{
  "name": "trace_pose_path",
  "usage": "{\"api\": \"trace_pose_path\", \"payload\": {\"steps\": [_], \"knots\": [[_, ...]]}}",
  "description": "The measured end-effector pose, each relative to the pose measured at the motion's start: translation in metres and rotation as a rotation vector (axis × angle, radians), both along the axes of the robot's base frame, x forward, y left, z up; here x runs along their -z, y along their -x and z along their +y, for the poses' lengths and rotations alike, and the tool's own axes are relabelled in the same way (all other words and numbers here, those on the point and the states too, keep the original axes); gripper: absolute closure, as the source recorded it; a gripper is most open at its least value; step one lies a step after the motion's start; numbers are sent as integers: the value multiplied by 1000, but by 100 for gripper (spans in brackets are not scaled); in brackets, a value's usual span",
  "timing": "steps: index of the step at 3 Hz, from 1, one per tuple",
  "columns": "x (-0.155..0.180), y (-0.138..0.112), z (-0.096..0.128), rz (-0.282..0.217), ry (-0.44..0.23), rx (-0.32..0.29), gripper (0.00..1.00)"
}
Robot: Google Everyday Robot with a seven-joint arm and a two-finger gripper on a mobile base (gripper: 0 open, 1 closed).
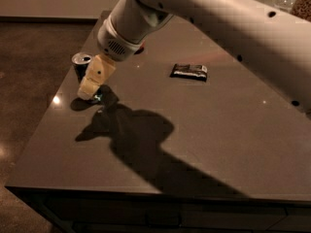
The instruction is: Move redbull can near rxbar chocolate
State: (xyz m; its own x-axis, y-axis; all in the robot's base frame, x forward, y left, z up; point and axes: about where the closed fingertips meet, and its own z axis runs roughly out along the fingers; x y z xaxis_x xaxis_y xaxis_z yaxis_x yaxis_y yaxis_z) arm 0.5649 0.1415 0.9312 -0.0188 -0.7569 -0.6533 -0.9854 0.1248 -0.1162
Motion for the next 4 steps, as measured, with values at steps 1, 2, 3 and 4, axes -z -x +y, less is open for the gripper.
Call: {"api": "trace_pose_path", "payload": {"steps": [1,2,3,4], "knots": [[0,-1,15,-13,-20,-15,0],[3,-6,24,-21,-26,-22,12],[3,-9,30,-19,-31,-33,34],[2,-10,35,-10,-41,-46,58]]}}
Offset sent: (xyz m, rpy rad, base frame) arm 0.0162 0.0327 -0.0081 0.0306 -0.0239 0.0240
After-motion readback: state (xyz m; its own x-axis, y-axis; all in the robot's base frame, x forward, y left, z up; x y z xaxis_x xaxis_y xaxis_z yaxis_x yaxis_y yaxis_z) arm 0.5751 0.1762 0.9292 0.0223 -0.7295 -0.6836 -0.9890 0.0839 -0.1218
